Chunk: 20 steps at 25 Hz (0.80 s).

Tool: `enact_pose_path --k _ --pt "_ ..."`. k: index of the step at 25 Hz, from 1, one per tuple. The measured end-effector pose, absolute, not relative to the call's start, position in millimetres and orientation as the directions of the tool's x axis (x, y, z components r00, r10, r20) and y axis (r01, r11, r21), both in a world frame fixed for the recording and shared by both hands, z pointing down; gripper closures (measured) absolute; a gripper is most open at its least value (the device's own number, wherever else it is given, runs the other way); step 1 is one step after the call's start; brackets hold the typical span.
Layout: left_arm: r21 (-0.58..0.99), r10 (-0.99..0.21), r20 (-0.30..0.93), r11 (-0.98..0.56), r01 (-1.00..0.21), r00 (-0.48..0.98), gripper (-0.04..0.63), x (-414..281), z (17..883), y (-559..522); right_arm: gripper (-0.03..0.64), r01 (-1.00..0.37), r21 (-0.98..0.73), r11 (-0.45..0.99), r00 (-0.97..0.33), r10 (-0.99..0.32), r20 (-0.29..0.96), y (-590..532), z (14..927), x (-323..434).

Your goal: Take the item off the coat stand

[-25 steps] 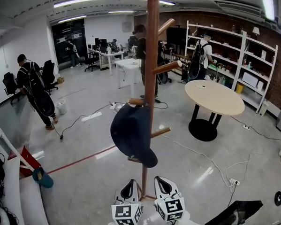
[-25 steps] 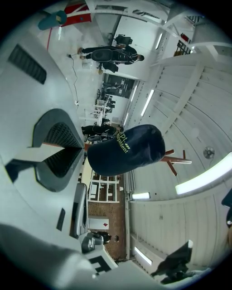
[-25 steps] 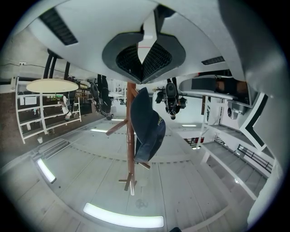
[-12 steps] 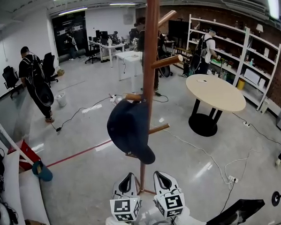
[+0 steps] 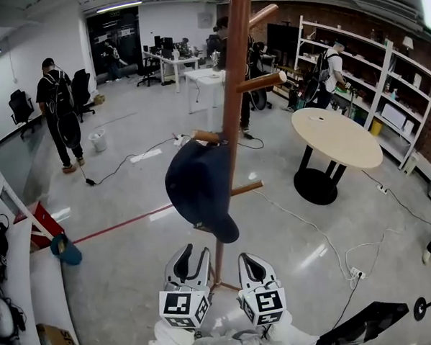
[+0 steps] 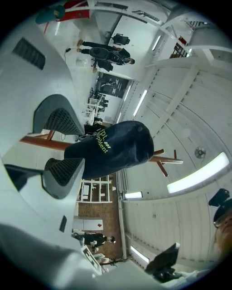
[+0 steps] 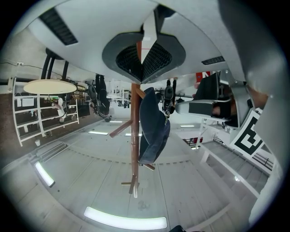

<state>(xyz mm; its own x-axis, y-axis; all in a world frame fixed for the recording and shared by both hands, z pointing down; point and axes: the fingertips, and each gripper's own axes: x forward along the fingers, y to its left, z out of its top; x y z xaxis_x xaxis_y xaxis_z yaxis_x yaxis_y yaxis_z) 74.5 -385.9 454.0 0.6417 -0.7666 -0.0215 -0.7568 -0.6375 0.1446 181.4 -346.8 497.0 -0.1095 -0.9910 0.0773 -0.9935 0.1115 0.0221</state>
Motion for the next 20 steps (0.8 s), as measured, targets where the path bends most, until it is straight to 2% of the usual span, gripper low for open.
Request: enact_pose_path --k 6,12,20 --pt "0.115 -0.766 -0.058 -0.642 -0.758 0.640 0.368 66 430 -395 0.607 -0.992 0.029 0.124 -0.122 -0.990 0.071 -353 494 183" --pt "0.058 -0.758 -0.152 -0.648 -0.760 0.634 0.312 56 388 -408 0.607 -0.991 0.035 0.131 -0.129 -0.989 0.070 -359 491 178" --pt "0.050 -0.737 -0.179 -0.669 -0.742 0.652 0.302 50 356 -449 0.607 -0.990 0.045 0.132 -0.129 -0.989 0.072 -364 492 183"
